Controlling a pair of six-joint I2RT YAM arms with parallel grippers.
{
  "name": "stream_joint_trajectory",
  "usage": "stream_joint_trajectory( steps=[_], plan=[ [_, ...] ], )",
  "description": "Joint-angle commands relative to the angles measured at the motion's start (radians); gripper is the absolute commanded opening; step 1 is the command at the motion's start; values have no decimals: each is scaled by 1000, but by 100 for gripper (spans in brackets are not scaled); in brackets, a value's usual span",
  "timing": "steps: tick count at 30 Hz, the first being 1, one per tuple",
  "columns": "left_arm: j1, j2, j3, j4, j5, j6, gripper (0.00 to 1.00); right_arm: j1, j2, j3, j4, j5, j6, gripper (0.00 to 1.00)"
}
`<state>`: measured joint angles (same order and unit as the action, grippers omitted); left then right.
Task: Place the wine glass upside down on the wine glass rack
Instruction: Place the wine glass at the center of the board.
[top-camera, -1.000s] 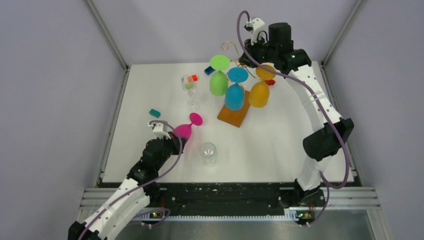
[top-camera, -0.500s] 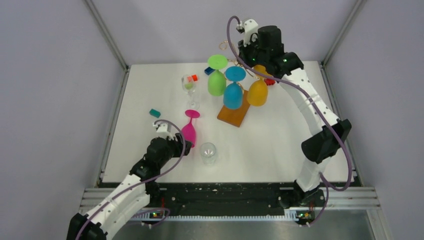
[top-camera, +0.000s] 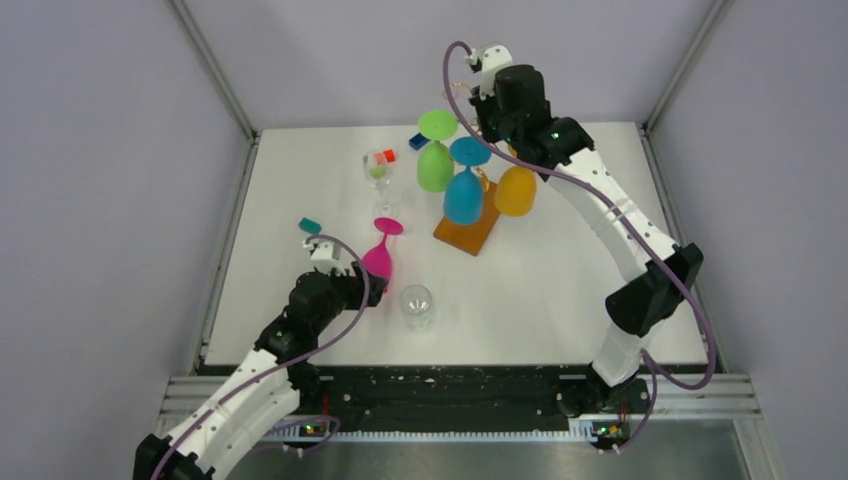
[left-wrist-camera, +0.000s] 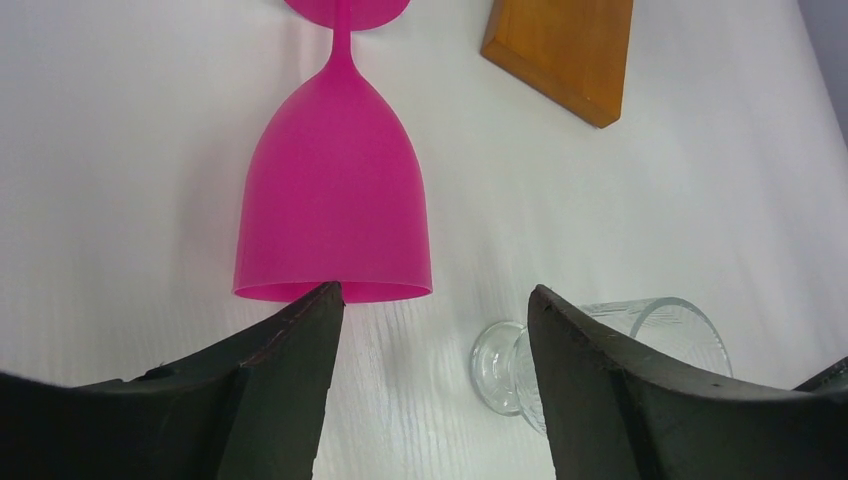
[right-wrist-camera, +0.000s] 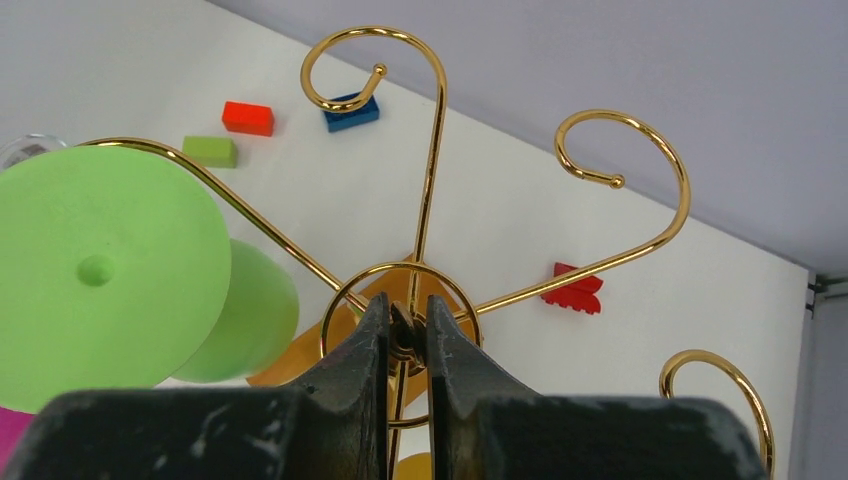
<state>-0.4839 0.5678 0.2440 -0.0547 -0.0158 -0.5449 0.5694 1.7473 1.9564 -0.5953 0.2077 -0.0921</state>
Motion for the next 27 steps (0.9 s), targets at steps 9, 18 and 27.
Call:
stream_joint_trajectory(
  steps=[9, 18, 27],
  plan=[
    [4, -37, 60, -5, -10, 35, 73, 94, 23, 55, 37, 359, 19, 0],
    [5, -28, 80, -4, -14, 48, 74, 160, 88, 176, -49, 551, 33, 0],
    [4, -12, 109, -4, -17, 70, 73, 219, 54, 126, -64, 641, 43, 0]
  ],
)
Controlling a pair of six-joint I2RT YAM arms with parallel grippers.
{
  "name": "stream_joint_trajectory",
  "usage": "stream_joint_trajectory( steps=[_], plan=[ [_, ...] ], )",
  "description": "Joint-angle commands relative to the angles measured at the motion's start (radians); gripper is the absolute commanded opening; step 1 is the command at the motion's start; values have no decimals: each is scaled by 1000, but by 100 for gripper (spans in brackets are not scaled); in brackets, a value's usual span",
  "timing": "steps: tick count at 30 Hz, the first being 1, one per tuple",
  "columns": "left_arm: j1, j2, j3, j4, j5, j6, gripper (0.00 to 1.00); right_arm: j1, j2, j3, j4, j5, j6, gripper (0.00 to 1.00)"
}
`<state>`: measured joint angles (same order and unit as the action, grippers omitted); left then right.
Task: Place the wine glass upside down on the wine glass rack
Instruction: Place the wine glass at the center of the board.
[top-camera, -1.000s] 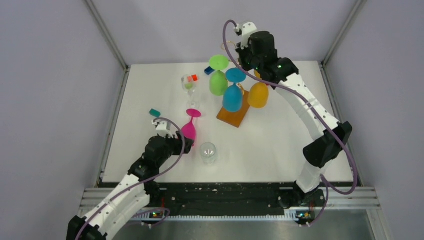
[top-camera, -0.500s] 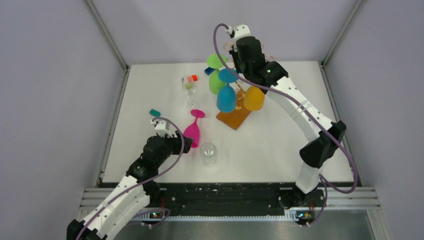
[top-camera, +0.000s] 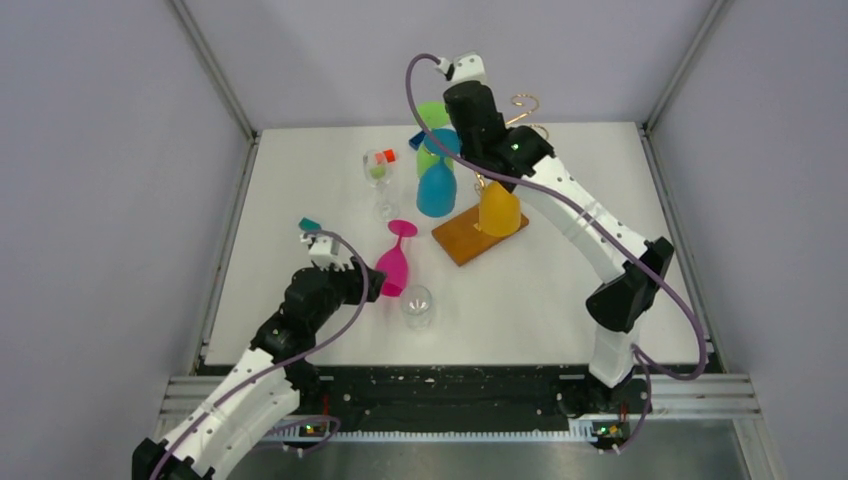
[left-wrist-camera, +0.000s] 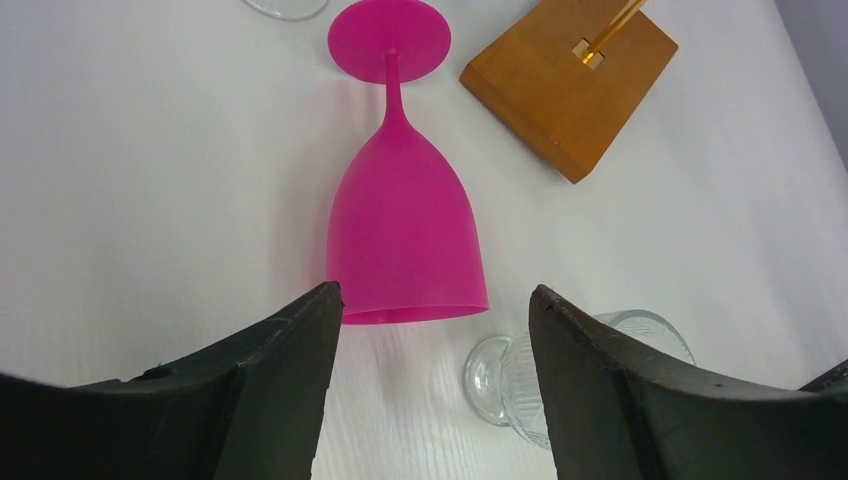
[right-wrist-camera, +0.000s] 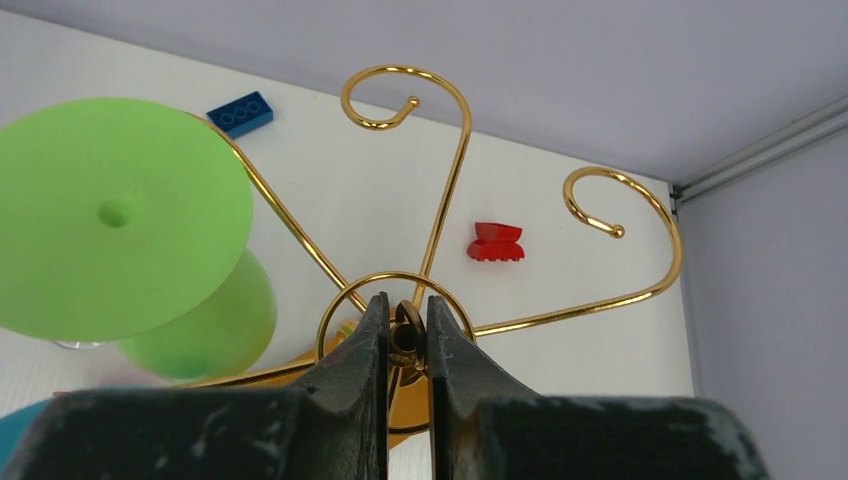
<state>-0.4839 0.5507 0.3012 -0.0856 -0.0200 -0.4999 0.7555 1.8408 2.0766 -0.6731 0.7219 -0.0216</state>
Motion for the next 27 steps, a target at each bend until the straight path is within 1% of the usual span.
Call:
stream_joint_trajectory(
  steps=[1, 10, 15, 18, 23, 27],
  plan=[
    [5, 7, 55, 27, -12, 28, 74, 40, -51, -13, 20, 125, -25, 0],
    [4, 11, 76, 37, -23, 41, 73, 53, -162, -165, 60, 50, -17, 0],
    [5, 15, 79, 47, -25, 48, 74, 55, -255, -310, 141, 2, -30, 0],
    [3, 22, 86, 54, -24, 51, 73, 56, -294, -363, 182, -18, -48, 0],
    [4, 33, 97, 63, -27, 56, 73, 57, -346, -418, 236, -59, -81, 14],
    [3, 35, 102, 77, -36, 57, 73, 56, -356, -416, 249, -73, -106, 23]
  ],
)
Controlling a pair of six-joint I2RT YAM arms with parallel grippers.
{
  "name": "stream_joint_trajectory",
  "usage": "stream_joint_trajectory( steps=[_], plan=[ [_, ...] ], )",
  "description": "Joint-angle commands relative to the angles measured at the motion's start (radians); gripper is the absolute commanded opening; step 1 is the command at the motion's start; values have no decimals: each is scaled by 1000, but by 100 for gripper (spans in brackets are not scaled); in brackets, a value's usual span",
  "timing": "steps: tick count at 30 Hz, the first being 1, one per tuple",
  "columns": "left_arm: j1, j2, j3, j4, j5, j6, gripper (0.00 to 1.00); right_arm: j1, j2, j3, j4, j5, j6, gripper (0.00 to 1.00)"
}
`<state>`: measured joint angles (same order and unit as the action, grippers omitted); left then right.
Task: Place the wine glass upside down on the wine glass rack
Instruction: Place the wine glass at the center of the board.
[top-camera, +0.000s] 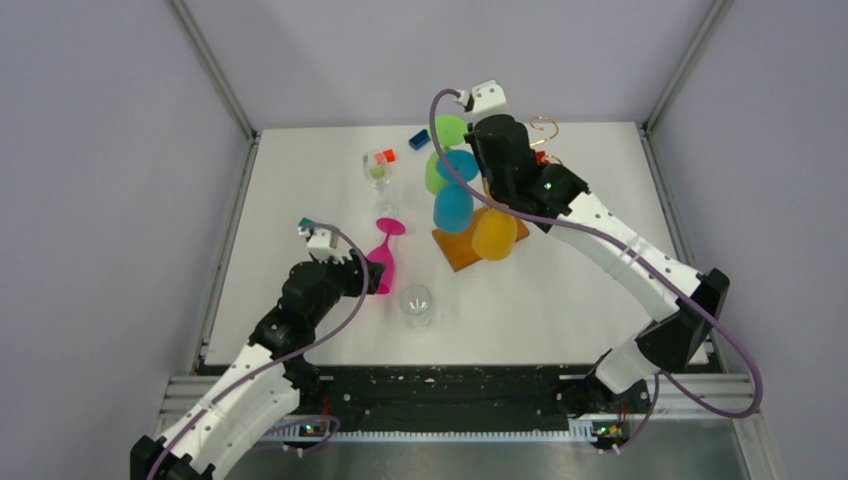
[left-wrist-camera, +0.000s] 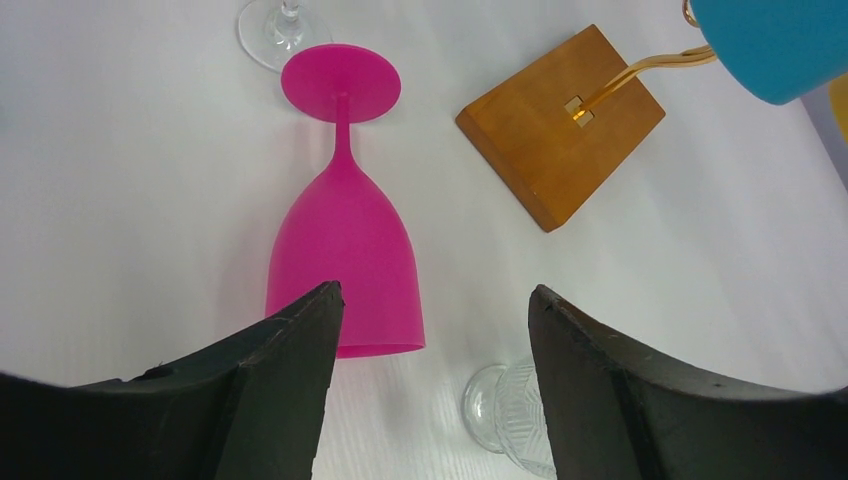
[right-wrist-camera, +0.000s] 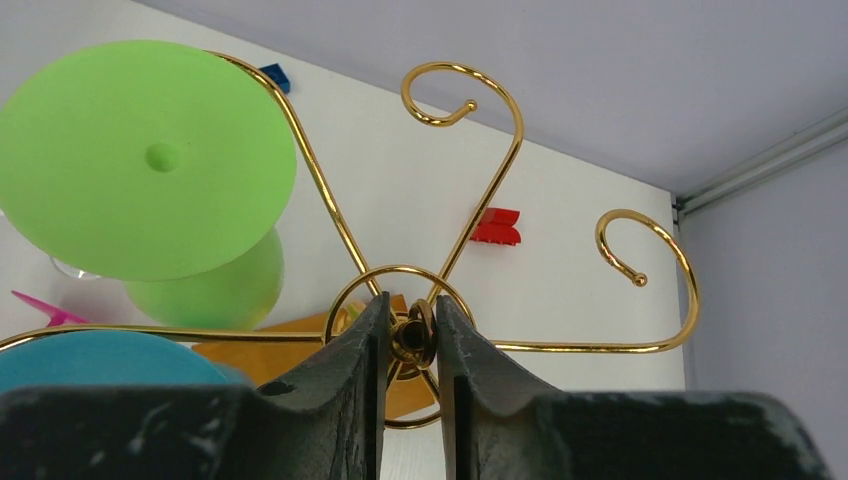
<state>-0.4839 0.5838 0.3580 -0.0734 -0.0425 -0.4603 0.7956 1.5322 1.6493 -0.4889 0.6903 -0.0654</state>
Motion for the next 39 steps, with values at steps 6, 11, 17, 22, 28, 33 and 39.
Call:
stream_joint_trajectory(
  steps=[6, 11, 17, 22, 28, 33, 39],
  plan=[
    [4, 11, 72, 96, -23, 33, 72, 17, -53, 46, 72, -41, -82, 33],
    [3, 22, 95, 100, -22, 41, 72, 17, -72, 61, 92, -41, -92, 39],
    [4, 11, 106, 106, -19, 40, 72, 16, -109, 69, 116, -24, -101, 47],
    [3, 6, 116, 119, -11, 42, 72, 6, -135, 82, 116, 24, -110, 54],
    [3, 21, 130, 141, 11, 52, 72, -189, -147, 189, -59, -97, 29, 55],
    [3, 26, 152, 151, 30, 55, 72, -495, -141, 223, -162, -422, 181, 57],
    [4, 10, 211, 139, 21, 78, 71, -845, -163, 35, -19, -888, 392, 57]
  ],
)
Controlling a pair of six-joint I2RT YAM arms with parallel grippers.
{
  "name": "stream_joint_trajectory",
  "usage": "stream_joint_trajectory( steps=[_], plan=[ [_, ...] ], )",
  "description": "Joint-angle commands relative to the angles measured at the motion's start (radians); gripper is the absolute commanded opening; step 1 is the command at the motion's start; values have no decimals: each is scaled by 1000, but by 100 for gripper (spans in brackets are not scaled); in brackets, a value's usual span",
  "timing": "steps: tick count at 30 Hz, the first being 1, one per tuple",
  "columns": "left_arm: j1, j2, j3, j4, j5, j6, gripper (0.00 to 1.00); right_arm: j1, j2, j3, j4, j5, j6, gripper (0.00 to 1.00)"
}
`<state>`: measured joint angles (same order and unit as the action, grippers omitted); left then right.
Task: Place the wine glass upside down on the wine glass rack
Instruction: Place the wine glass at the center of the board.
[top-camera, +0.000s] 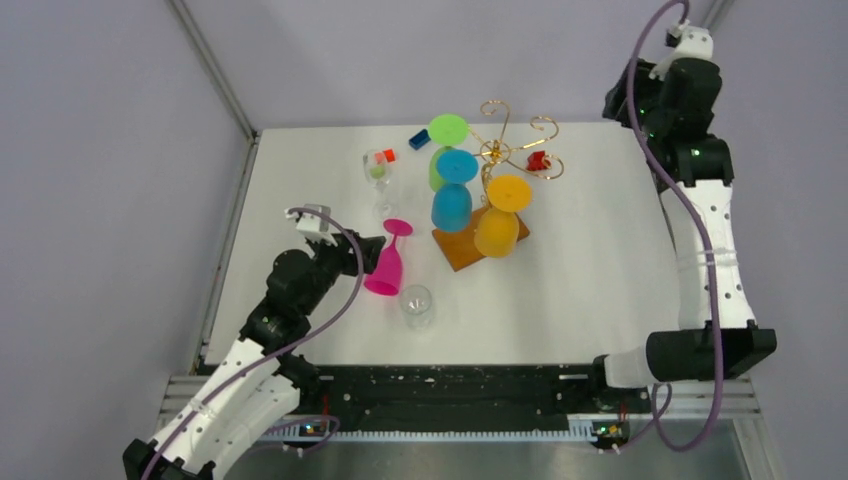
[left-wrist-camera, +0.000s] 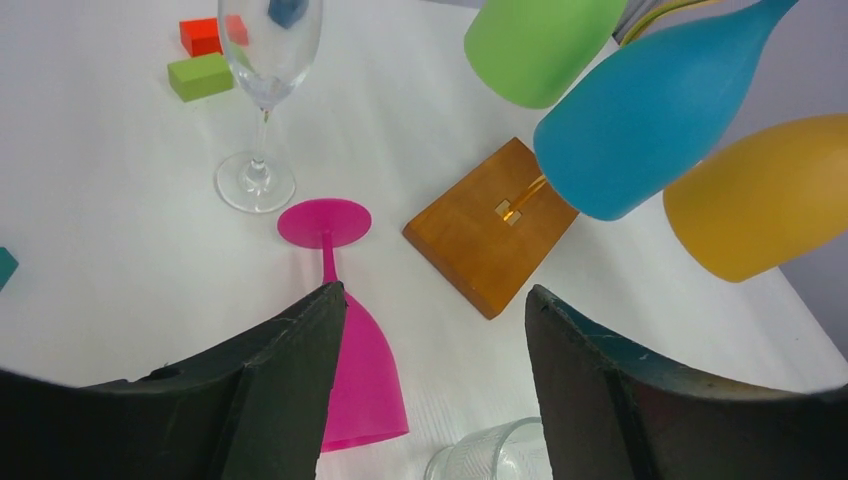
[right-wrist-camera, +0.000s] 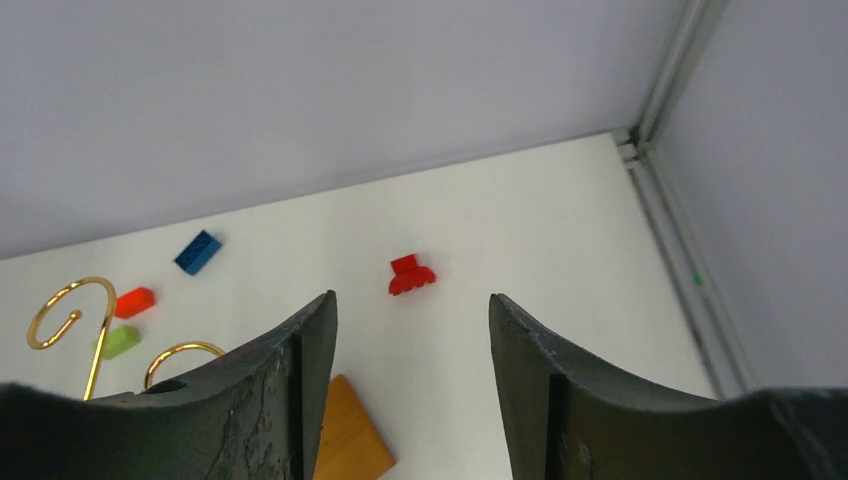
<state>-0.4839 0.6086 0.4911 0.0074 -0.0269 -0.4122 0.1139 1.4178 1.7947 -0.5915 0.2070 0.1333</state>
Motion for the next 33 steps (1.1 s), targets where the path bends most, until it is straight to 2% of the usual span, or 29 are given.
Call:
stream_joint_trajectory(
  steps=[1, 5, 9, 13, 18, 22, 28, 33],
  plan=[
    [3, -19, 89, 56, 2, 35, 70, -207, -60, -162, 144, -485, 240, 56],
    [4, -27, 130, 51, -5, 51, 69, -321, -116, -389, 452, -763, 461, 56],
    [3, -21, 167, 48, 7, 53, 68, -378, -103, -562, 848, -1009, 758, 56],
    [3, -21, 193, 49, 17, 52, 67, -382, -60, -664, 1182, -1108, 1014, 56],
    [2, -9, 219, 55, 22, 65, 67, -381, 2, -729, 1499, -1148, 1250, 56],
    [3, 46, 279, 33, 57, 79, 63, -382, 26, -733, 1517, -1170, 1276, 55],
    [4, 91, 311, 54, 105, 92, 63, -356, 16, -667, 1227, -1157, 1084, 55],
    [3, 96, 313, 60, 118, 92, 63, -327, 38, -639, 1181, -1141, 1067, 54]
  ],
)
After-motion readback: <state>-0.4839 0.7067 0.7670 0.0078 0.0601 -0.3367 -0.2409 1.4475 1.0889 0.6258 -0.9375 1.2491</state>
